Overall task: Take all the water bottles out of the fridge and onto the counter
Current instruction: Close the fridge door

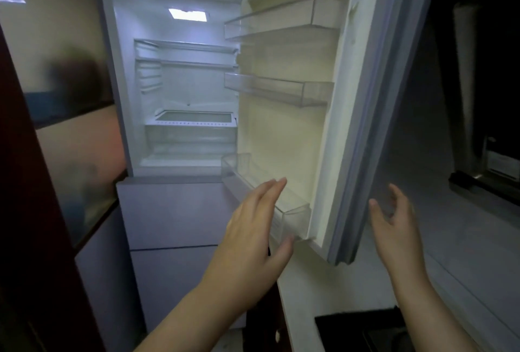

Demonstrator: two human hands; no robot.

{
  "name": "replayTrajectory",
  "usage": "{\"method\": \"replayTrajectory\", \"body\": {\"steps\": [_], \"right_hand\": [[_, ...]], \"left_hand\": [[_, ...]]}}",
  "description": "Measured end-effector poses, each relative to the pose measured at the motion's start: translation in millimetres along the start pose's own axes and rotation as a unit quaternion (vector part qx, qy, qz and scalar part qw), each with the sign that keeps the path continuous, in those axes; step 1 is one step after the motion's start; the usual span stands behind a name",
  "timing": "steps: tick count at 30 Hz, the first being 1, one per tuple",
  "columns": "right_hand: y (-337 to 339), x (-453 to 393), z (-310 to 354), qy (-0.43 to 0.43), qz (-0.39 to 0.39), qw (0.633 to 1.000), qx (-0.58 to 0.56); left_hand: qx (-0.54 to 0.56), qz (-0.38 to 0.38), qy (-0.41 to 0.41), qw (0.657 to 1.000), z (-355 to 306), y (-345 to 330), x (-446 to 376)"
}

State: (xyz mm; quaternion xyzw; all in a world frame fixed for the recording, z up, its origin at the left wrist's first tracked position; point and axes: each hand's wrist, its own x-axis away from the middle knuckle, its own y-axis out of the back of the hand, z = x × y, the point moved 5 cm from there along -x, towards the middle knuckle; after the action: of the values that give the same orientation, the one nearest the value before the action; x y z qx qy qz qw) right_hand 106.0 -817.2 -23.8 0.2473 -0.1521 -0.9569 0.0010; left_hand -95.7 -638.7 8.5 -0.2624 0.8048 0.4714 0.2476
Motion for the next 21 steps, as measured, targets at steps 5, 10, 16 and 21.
{"method": "replayTrajectory", "body": {"steps": [5,10,16,21], "right_hand": [[-23,-45,-7,-0.007,-0.005,1.000,0.005],[-37,-74,1,-0.006,-0.025,0.999,-0.031],[-49,-69,8,0.000,-0.062,0.998,0.030],[-61,-48,22,0.023,-0.079,0.994,0.067]], "left_hand": [[0.004,0.007,-0.009,1.000,9,-28,-34],[0.002,0.006,-0.021,1.000,21,-36,-61],[0.021,0.012,-0.036,0.999,29,-31,-82],[0.041,0.024,-0.072,0.996,24,-30,-86]]}}
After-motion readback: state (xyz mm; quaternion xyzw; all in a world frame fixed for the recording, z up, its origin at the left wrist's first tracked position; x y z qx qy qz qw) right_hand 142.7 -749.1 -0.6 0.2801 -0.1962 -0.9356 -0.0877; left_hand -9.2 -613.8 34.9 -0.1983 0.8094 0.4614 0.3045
